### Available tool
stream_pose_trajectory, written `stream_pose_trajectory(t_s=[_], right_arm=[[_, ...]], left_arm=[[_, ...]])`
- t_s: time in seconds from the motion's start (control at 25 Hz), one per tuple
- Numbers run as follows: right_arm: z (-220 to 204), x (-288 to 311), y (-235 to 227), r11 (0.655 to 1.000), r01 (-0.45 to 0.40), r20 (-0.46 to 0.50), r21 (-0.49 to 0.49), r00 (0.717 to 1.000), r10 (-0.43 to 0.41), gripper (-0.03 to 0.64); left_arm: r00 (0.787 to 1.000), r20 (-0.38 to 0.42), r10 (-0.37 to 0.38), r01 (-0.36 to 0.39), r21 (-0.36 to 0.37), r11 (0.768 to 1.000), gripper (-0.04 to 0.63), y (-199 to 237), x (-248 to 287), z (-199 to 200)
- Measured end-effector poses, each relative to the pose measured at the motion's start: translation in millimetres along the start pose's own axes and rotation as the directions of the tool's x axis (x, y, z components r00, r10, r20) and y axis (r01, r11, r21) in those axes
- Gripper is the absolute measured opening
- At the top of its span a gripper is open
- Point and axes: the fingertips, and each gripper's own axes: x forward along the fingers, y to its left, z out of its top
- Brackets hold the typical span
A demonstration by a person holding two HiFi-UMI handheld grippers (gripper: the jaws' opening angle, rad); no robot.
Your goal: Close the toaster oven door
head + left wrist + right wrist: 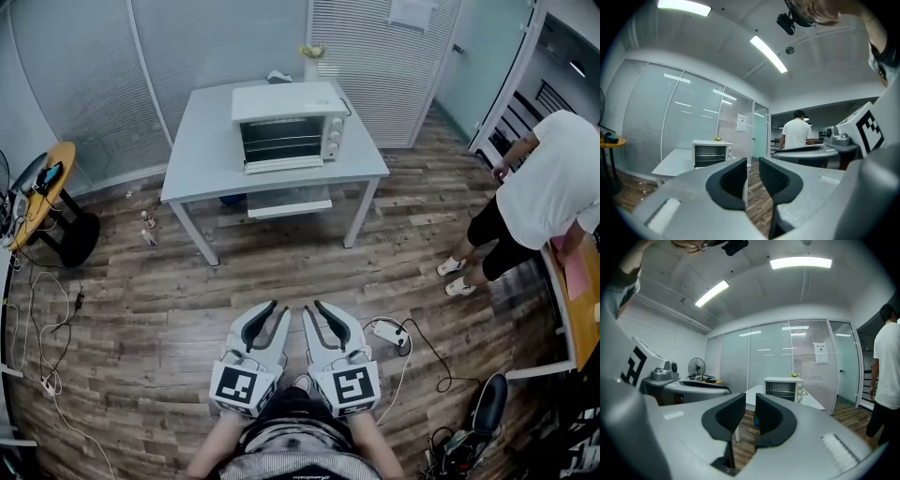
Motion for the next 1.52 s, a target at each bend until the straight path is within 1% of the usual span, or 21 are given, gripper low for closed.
stream_pose_trajectory(t_s=[0.2, 0.4, 0.68, 1.0, 1.2, 1.52], right_arm=[[-1.9, 10.2, -13.7, 1.0, 0.0, -0.01, 0.008, 1.0, 0.0, 0.067], [-1.4, 28.7, -31.9, 1.0, 0.027, -0.007, 0.015, 1.0, -0.027, 0.067], [7.0, 75.1, -61.9, 0.998, 0.064, -0.003, 0.005, 0.998, -0.064, 0.074], [10.7, 141.0, -92.3, 0.997, 0.075, -0.004, 0.014, 0.997, -0.075, 0.075], [8.9, 176.9, -102.4, 0.997, 0.077, -0.015, 0.023, 0.997, -0.077, 0.075], [7.5, 227.6, -108.0, 0.996, 0.082, -0.025, 0.033, 0.996, -0.081, 0.075]], left_arm=[[1.0, -0.007, -0.018, 0.018, -0.004, 1.0, 0.074, -0.3, 19.8, -0.6], [0.999, -0.008, -0.047, 0.047, -0.009, 0.999, 0.074, 10.4, 44.5, -0.3], [0.997, -0.007, -0.072, 0.072, -0.007, 0.997, 0.074, 44.3, 91.7, 5.5], [0.994, -0.016, -0.107, 0.107, -0.002, 0.994, 0.074, 87.5, 147.8, 11.1], [0.992, -0.031, -0.126, 0.126, -0.006, 0.992, 0.074, 112.9, 172.5, 7.9], [0.991, -0.038, -0.129, 0.129, -0.017, 0.992, 0.074, 155.5, 196.2, 4.3]])
